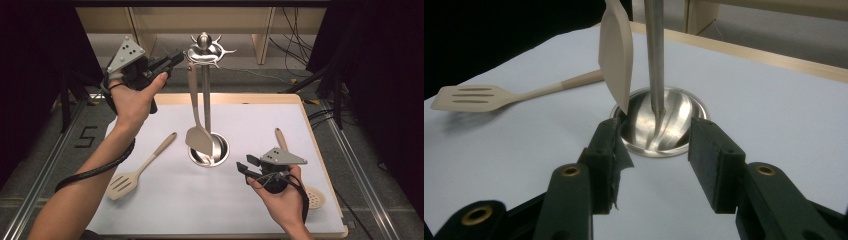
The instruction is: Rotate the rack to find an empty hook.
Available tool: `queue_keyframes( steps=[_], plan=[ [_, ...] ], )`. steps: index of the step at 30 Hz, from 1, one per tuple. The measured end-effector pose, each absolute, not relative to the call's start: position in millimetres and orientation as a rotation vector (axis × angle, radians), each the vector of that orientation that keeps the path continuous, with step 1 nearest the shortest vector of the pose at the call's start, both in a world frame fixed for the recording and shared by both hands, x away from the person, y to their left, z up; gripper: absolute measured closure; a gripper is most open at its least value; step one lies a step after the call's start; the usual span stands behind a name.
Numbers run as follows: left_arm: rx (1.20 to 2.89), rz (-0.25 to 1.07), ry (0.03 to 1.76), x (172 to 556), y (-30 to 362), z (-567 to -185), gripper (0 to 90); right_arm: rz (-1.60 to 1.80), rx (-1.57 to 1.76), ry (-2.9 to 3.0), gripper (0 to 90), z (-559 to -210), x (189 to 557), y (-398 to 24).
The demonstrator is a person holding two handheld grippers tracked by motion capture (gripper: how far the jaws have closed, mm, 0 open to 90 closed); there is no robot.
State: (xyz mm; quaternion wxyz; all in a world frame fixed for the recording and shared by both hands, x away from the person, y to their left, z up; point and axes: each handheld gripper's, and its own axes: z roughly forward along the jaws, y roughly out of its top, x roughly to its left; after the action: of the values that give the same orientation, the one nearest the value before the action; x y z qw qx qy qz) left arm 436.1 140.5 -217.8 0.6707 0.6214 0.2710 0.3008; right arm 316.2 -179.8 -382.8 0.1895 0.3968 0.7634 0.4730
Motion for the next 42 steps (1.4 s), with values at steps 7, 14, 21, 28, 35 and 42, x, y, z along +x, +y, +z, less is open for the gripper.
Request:
queue_keyframes(
  steps=[7, 14, 21, 28, 35, 42],
  plan=[
    [1.402, 0.682, 0.629, 440.7, 138.1, -217.0, 89.2, 1.334, 1.130, 2.149, 57.2, -382.6, 315.7, -179.9],
    [1.419, 0.693, 0.624, 447.2, 137.9, -215.3, 89.2, 1.325, 1.115, 2.144, 57.1, -382.7, 316.8, -180.0],
    [1.423, 0.703, 0.633, 450.3, 136.2, -214.6, 89.2, 1.313, 1.124, 2.150, 57.1, -382.8, 316.5, -180.2],
    [1.431, 0.716, 0.625, 452.3, 135.7, -213.9, 89.2, 1.321, 1.114, 2.143, 57.0, -382.5, 316.7, -180.8],
    [1.411, 0.722, 0.637, 437.9, 151.8, -221.9, 82.7, 1.340, 1.160, 2.106, 56.6, -378.5, 315.1, -185.6],
    [1.458, 0.725, 0.651, 420.4, 177.2, -243.5, 70.0, 1.349, 1.179, 2.070, 56.4, -373.7, 318.5, -195.5]
  ],
)
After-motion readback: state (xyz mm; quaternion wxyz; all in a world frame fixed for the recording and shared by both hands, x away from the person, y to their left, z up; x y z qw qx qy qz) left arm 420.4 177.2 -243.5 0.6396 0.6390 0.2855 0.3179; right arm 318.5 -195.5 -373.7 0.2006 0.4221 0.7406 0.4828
